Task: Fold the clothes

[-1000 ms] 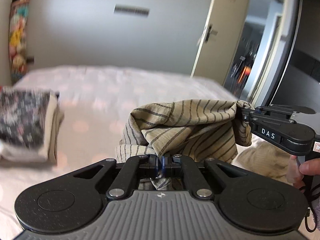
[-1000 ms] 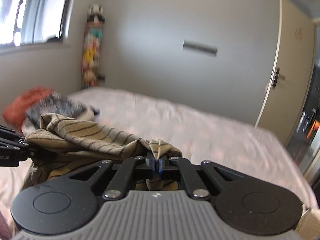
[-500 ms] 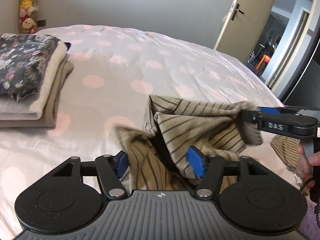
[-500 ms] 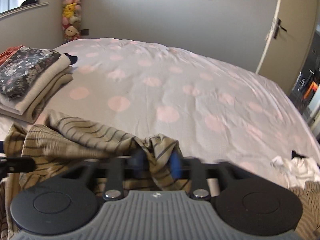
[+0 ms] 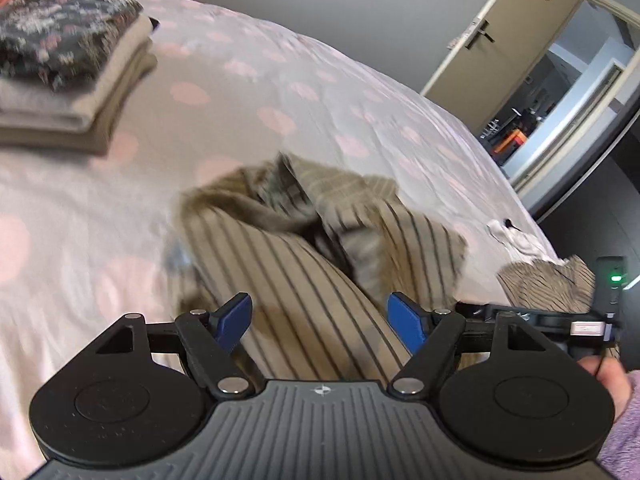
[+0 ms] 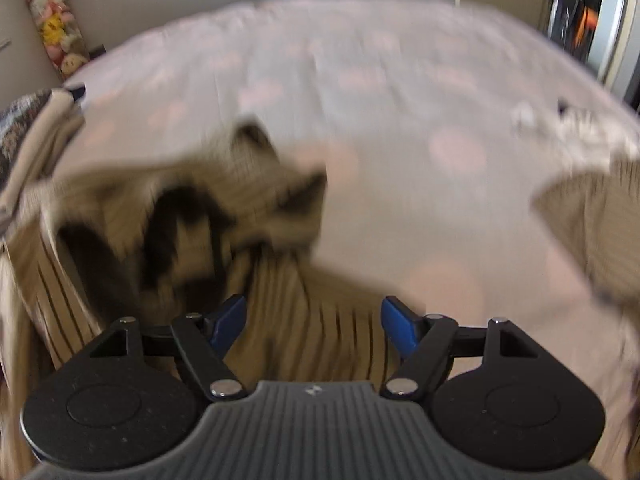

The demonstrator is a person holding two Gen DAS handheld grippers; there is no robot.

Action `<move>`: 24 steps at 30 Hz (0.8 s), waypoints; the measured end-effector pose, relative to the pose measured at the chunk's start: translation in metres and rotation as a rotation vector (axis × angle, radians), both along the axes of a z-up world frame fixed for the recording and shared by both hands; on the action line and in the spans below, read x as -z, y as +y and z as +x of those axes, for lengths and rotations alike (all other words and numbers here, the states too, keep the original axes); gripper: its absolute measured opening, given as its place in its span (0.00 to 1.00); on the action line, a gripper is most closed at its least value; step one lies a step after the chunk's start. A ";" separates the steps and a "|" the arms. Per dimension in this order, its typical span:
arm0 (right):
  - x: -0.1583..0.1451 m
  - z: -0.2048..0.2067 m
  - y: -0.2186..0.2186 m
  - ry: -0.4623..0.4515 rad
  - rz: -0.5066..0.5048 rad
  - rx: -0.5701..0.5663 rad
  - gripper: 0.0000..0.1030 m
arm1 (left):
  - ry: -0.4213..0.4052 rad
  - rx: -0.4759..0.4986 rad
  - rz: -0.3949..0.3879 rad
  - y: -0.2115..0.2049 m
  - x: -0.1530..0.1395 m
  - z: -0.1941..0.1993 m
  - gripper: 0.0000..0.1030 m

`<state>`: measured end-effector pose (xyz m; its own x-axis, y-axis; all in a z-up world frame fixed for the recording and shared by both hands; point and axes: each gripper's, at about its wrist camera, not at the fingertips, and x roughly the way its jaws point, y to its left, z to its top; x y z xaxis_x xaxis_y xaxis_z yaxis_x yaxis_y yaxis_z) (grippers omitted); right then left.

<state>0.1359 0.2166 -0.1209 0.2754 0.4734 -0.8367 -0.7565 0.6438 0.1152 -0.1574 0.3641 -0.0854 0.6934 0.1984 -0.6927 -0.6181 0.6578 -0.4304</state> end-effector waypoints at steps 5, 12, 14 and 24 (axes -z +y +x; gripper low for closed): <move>0.009 -0.012 0.001 0.009 -0.004 -0.052 0.74 | 0.164 0.028 0.021 -0.010 0.024 0.020 0.70; 0.029 -0.034 0.025 -0.047 -0.111 -0.205 0.09 | 0.072 -0.093 -0.144 0.018 0.042 -0.004 0.20; 0.026 -0.032 0.021 -0.056 -0.073 -0.176 0.03 | 0.040 -0.123 -0.158 0.022 0.042 -0.012 0.07; -0.006 0.012 -0.035 -0.030 0.213 0.166 0.01 | -0.098 -0.284 -0.019 0.023 0.021 -0.045 0.01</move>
<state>0.1479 0.1820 -0.1150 0.3867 0.5841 -0.7137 -0.6479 0.7228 0.2404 -0.2025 0.3867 -0.1064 0.6757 0.3819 -0.6306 -0.7313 0.4553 -0.5079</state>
